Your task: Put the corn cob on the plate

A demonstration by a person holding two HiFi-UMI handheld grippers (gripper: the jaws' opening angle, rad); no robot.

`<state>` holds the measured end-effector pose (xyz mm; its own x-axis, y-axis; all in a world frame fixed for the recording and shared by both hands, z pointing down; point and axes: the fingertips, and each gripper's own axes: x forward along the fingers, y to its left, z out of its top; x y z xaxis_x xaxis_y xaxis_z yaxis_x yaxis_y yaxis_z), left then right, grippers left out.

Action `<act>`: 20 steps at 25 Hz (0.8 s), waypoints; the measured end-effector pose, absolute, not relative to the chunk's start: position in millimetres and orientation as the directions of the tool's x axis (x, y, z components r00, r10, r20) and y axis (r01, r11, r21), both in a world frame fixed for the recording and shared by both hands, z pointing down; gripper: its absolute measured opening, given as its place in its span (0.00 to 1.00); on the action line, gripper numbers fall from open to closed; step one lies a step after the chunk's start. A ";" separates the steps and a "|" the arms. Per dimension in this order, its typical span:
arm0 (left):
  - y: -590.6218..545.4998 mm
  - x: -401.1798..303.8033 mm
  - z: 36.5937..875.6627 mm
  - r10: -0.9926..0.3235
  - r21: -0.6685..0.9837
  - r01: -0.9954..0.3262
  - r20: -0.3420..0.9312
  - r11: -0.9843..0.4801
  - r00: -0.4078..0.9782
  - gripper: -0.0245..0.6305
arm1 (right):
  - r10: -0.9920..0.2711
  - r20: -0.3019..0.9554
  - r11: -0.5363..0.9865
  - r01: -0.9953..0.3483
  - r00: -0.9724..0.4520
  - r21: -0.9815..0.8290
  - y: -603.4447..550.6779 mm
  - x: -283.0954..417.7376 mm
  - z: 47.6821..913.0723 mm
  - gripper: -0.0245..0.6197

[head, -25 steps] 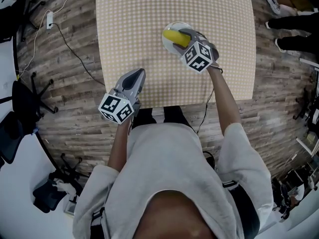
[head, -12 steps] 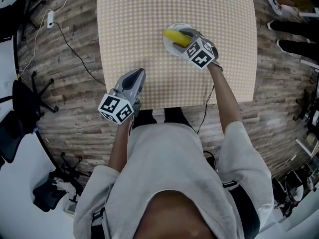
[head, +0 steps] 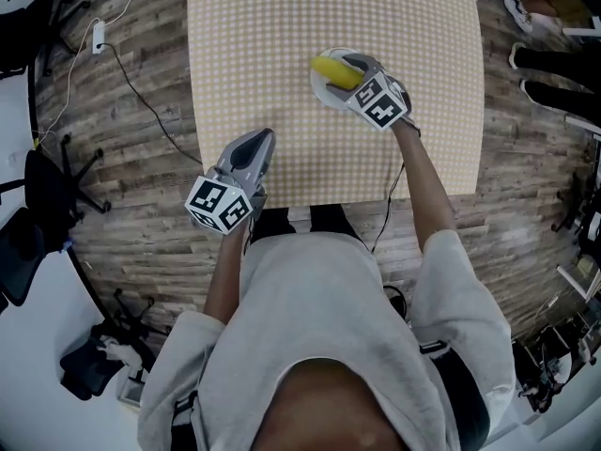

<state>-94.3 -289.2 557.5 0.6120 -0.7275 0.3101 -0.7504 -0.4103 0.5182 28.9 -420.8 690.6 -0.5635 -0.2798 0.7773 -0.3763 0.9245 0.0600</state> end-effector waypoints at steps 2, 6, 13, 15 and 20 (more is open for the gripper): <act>-287.8 -95.3 554.4 -0.730 0.517 -0.750 0.304 -0.412 0.612 0.05 | -0.287 0.773 0.924 -0.376 -0.565 0.069 -420.4 28.7 684.0 0.53; -287.9 -96.5 546.2 -0.737 0.513 -0.746 0.282 -0.426 0.615 0.05 | -0.319 0.754 0.919 -0.380 -0.574 0.100 -418.3 27.7 664.8 0.49; -288.4 -101.1 512.8 -0.752 0.477 -0.742 0.223 -0.471 0.620 0.05 | -0.414 0.711 0.882 -0.442 -0.568 0.161 -408.7 33.4 623.4 0.24; -283.6 -104.1 502.6 -0.754 0.471 -0.740 0.209 -0.480 0.622 0.05 | -0.456 0.693 0.860 -0.477 -0.558 0.181 -401.9 34.6 610.6 0.08; -294.0 -99.6 469.2 -0.737 0.428 -0.708 0.131 -0.561 0.663 0.05 | -0.570 0.591 0.771 -0.620 -0.571 0.146 -395.6 40.3 559.9 0.04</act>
<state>-99.6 -294.0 469.2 0.6628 -0.7373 0.1307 -0.7085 -0.5609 0.4284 40.3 -395.6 559.9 -0.5705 -0.5704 0.5909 -0.6199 0.7710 0.1457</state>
